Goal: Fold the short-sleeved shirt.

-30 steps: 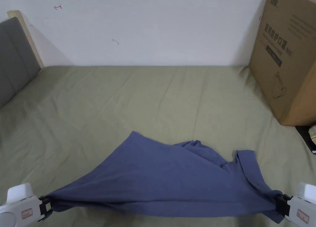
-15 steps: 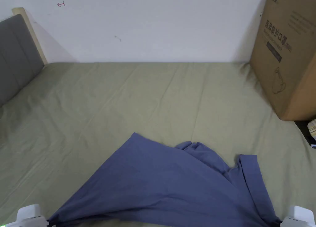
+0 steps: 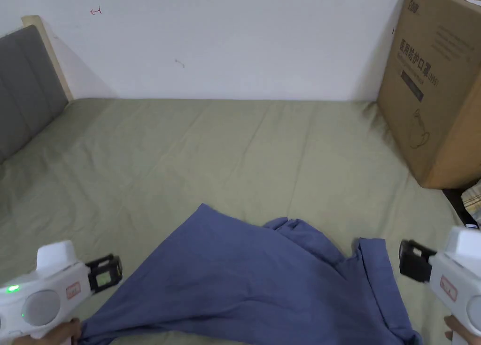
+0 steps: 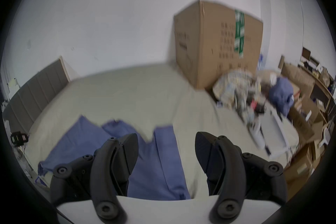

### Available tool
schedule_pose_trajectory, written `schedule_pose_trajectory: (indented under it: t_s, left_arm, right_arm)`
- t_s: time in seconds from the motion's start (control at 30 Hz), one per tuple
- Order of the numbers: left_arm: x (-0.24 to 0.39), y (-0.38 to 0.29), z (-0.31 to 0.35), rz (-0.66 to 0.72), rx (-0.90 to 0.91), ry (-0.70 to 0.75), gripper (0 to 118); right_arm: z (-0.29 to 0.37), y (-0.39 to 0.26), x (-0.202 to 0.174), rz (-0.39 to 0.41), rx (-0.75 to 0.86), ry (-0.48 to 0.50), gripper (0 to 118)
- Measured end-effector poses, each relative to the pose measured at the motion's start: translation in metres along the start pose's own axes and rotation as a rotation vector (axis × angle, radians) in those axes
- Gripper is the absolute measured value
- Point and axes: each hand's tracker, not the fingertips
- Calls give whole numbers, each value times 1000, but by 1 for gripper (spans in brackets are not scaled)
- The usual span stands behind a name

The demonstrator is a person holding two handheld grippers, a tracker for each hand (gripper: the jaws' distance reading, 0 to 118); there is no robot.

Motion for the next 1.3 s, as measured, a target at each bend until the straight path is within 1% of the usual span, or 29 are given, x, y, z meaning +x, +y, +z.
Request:
schedule_pose_trajectory:
  t_s: [0.1,0.13,0.17,0.23,0.27,0.3,0.33,0.37,0.4,0.43,0.47,0.5,0.57,0.67,0.73,0.83,0.93,1.0,1.13,1.17,1.23,1.27,1.3]
  left_arm:
    - [28,28,27,-24,150,-61,100]
    - [30,32,23,-34,193,-90,98]
    - [39,39,30,-46,231,-114,93]
    - [55,48,40,-72,298,-146,77]
    - [70,51,57,-91,327,-157,70]
    - [78,53,60,-94,344,-160,62]
    - [84,53,62,-97,364,-168,55]
    - [90,52,63,-111,392,-181,46]
    - [93,49,58,-120,416,-195,30]
    - [97,47,58,-135,425,-199,17]
    - [102,44,58,-143,433,-212,9]
    - [105,42,58,-142,435,-231,2]
    - [109,35,57,-137,470,-271,0]
    - [115,29,51,-167,476,-277,0]
    - [119,31,42,-194,443,-282,0]
    - [124,39,19,-188,364,-324,0]
    - [133,56,-15,-178,270,-335,0]
    - [136,68,-49,-168,205,-339,0]
    - [150,89,-120,-208,65,-333,0]
    - [153,93,-140,-224,7,-328,0]
    - [162,96,-172,-209,-53,-303,0]
    - [163,98,-194,-201,-116,-295,2]
    - [166,98,-213,-200,-166,-278,15]
  right_arm:
    - [27,28,-15,24,131,-2,68]
    - [35,34,-20,33,167,-3,68]
    - [44,39,-24,38,197,-5,68]
    - [55,43,-29,57,256,-21,68]
    - [61,44,-32,74,281,-38,68]
    - [67,43,-37,100,302,-40,67]
    - [64,42,-32,108,318,-52,67]
    - [68,41,-34,113,334,-67,63]
    - [72,40,-35,116,346,-72,54]
    - [75,39,-35,120,351,-66,44]
    - [74,36,-35,125,361,-66,28]
    - [75,34,-35,130,368,-72,3]
    - [76,32,-35,142,383,-82,2]
    - [72,28,-33,148,392,-72,2]
    - [68,27,-34,147,380,-67,2]
    - [57,29,-31,133,366,-62,2]
    - [43,30,-31,130,352,-65,2]
    - [32,31,-32,131,338,-67,2]
    - [5,33,-33,135,307,-74,2]
    - [-2,34,-33,133,297,-74,2]
    - [-17,34,-32,130,277,-76,2]
    - [-25,33,-32,131,265,-78,2]
    - [-33,32,-31,131,256,-81,2]
